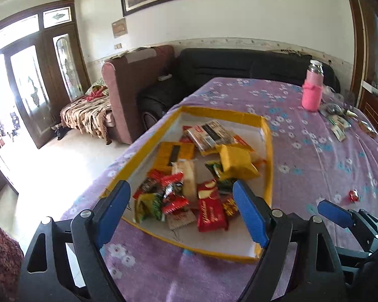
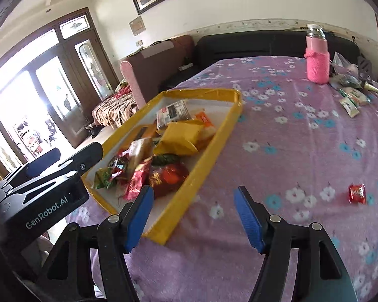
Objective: Organize snacks
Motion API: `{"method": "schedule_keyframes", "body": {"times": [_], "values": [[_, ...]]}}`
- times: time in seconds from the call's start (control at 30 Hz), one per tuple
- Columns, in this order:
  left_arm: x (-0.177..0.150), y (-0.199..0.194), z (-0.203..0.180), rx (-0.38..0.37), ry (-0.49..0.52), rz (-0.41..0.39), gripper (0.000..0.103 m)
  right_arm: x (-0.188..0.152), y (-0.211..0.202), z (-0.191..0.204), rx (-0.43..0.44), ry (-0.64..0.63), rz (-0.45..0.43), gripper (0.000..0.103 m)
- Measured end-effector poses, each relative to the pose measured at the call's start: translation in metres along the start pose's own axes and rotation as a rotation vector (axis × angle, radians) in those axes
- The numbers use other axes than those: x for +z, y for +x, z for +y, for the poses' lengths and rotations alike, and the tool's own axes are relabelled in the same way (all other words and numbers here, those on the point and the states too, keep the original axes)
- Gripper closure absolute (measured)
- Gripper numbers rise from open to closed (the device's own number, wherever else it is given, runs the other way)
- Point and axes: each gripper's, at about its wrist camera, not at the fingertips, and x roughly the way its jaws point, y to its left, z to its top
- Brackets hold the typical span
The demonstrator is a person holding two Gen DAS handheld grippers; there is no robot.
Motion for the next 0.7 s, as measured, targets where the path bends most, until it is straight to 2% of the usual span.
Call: {"method": "schedule_keyframes", "body": {"times": [0.33, 0.7], "values": [[-0.003, 0.003, -0.010, -0.034, -0.005, 0.051, 0.019, -0.007, -0.009, -0.001, -0.005, -0.013, -0.017, 0.033], [-0.003, 0.004, 0.000, -0.031, -0.033, 0.027, 0.019, -0.012, -0.002, 0.009, -0.015, -0.033, -0.014, 0.032]]}}
